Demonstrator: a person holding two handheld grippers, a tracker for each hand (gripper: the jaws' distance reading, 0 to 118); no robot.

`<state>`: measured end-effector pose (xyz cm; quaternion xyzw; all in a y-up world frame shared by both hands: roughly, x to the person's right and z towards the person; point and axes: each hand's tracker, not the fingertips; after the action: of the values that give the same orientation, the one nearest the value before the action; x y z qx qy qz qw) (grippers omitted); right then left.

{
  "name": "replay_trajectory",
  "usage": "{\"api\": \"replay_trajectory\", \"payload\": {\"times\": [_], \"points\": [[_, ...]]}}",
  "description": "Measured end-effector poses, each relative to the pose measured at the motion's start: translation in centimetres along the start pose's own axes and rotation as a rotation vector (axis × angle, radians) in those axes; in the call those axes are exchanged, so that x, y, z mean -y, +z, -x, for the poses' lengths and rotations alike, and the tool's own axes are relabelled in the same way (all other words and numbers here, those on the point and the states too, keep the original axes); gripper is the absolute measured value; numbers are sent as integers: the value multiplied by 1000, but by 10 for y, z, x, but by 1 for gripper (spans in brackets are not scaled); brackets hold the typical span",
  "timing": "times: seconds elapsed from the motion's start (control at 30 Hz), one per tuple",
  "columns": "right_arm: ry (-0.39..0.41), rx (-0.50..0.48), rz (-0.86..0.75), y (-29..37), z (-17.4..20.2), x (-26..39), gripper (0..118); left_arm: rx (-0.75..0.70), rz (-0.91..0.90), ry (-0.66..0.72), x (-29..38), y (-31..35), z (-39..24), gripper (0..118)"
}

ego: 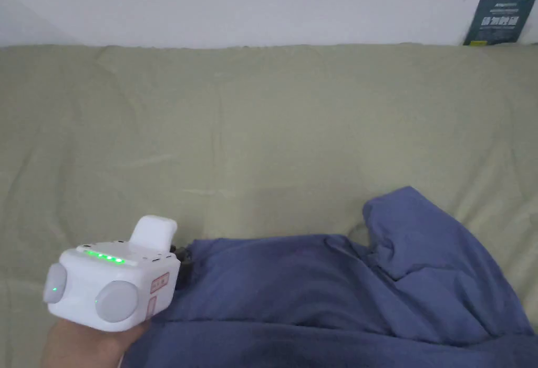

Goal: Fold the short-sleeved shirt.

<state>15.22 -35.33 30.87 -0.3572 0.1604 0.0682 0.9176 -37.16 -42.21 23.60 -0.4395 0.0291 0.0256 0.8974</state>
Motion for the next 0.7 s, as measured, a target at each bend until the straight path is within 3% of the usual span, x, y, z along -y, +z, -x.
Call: {"api": "replay_trajectory", "payload": {"times": [0.07,0.13,0.2,0.23,0.27,0.3,0.33,0.4,0.5,0.6,0.63,0.67,0.7], "points": [[57,65,5,-32,-10,-24,0,3,-16,5,1,7,1,1],[66,46,61,-72,-24,-56,1,24,-29,33,2,10,2,1],[31,39,123,-121,-39,-87,15,29,-32,39,4,9,4,1],[-3,59,146,-145,-47,-99,35,12,-42,33,4,9,6,1],[-53,54,173,-169,-55,-111,78,9,-44,39,4,12,1,1],[-89,29,210,-194,-66,-121,108,12,-42,51,5,11,2,1],[-112,0,260,-216,-71,-127,118,13,-42,60,5,11,3,1],[-72,-1,351,-253,-73,-134,118,16,-40,74,5,9,5,1],[69,111,346,-293,-67,-133,118,16,-30,78,5,7,7,1],[54,104,366,-313,-58,-134,118,11,-23,76,4,4,10,1],[54,91,394,-315,-54,-132,115,17,-19,79,4,3,10,1],[50,75,408,-316,-50,-129,93,17,-14,78,4,1,12,1],[34,23,404,-311,-42,-128,80,13,-11,76,4,0,12,1]]}}
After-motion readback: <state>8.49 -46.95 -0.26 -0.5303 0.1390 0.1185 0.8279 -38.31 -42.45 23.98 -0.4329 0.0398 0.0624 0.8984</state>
